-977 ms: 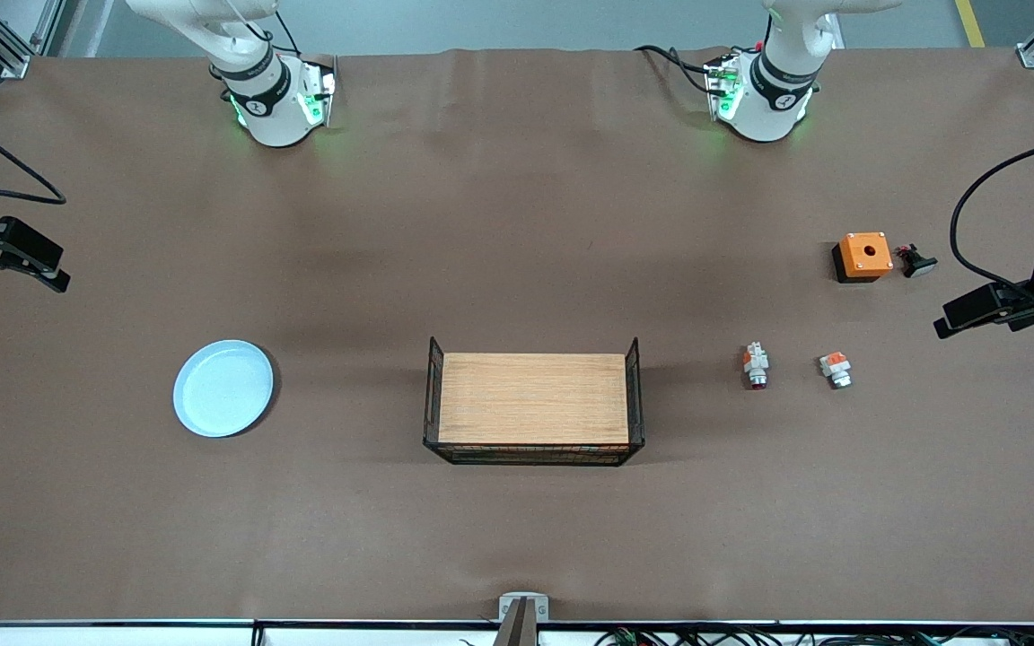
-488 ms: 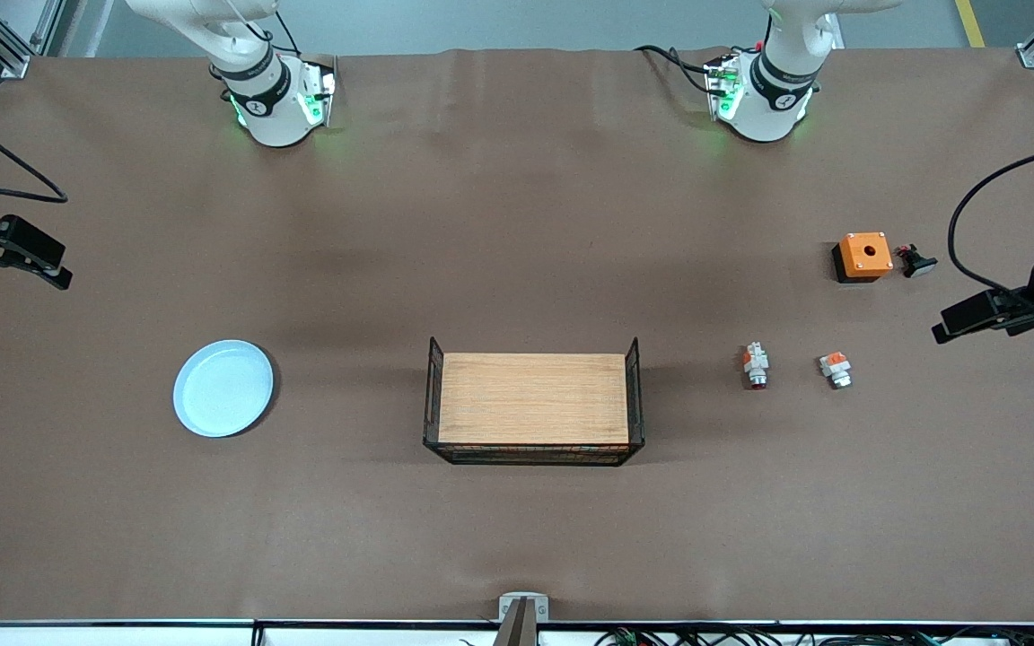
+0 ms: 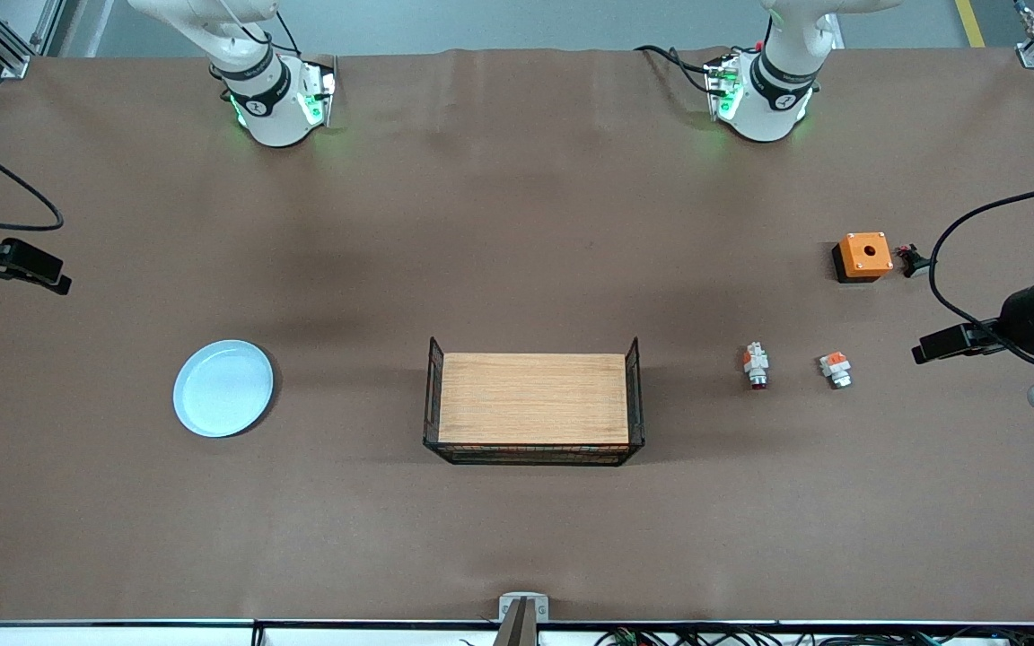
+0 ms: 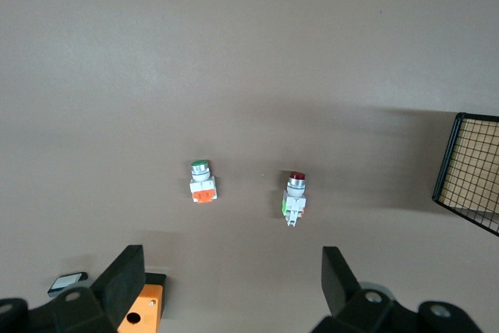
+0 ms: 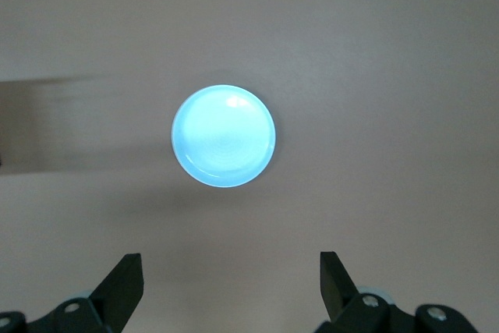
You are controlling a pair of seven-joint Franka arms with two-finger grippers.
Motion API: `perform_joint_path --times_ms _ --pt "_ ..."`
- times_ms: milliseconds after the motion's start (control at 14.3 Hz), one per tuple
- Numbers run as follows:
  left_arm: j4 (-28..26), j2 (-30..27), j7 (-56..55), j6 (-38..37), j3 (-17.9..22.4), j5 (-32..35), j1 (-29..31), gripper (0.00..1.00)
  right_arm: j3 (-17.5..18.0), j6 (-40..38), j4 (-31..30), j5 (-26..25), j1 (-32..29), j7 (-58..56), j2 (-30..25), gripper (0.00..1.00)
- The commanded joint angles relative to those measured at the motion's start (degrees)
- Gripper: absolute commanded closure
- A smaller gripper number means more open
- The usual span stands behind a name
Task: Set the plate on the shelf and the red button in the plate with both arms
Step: 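Move the right gripper toward the light blue plate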
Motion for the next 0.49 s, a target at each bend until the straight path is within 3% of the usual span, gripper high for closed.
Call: perform_joint_path --times_ms 0,419 --pt "0.7 -0.7 -0.5 -0.4 0.1 -0.9 0.1 0.00 0.5 7.3 -10.6 0.4 -3.9 -4.3 -3.5 0.00" --pt "0.7 -0.4 -0.5 -0.4 0.2 -0.9 0.1 0.00 0.5 25.2 -25.3 0.4 -6.8 -8.1 -3.1 0.00"
